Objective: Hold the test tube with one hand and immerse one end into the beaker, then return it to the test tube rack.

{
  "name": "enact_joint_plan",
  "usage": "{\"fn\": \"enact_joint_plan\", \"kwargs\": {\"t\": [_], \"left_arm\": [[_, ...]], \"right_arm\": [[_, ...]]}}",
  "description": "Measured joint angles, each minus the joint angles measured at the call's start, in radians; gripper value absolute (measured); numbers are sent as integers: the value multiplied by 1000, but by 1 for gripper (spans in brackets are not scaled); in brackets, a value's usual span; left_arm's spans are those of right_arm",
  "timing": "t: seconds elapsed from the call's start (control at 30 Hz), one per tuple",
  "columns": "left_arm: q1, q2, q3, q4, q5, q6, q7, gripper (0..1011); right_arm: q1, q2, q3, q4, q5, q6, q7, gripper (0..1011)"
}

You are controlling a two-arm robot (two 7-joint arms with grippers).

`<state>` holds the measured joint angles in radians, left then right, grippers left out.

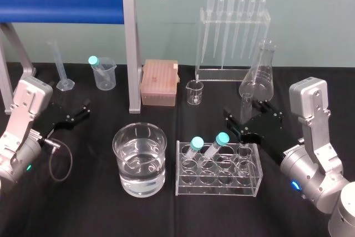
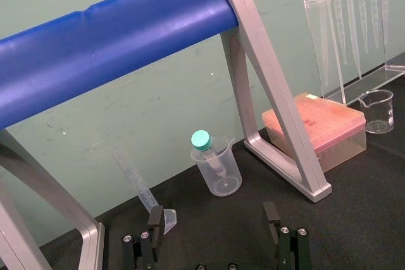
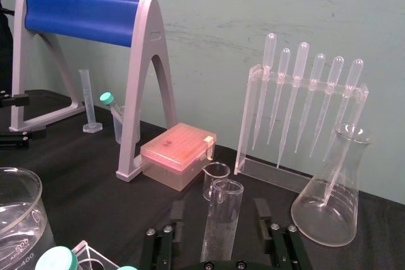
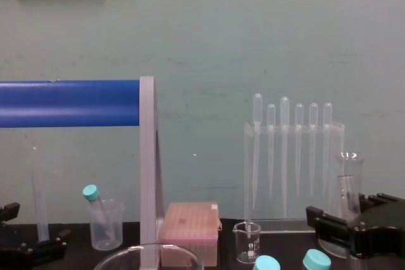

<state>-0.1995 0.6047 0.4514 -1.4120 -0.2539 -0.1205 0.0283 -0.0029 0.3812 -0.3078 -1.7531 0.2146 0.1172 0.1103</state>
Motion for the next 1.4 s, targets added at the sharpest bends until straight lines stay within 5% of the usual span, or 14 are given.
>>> {"fn": "enact_joint_plan", "kwargs": {"t": [0.53, 1.07, 1.4], "left_arm": [[0, 0, 0, 0, 0, 0, 0, 1000], [0, 0, 0, 0, 0, 0, 0, 1000], [0, 0, 0, 0, 0, 0, 0, 1000]], "right_arm": [[0, 1, 0, 0, 0, 0, 0, 247], [0, 0, 1, 0, 0, 0, 0, 242], [-10, -22, 33, -8, 42, -2, 74, 242]]}}
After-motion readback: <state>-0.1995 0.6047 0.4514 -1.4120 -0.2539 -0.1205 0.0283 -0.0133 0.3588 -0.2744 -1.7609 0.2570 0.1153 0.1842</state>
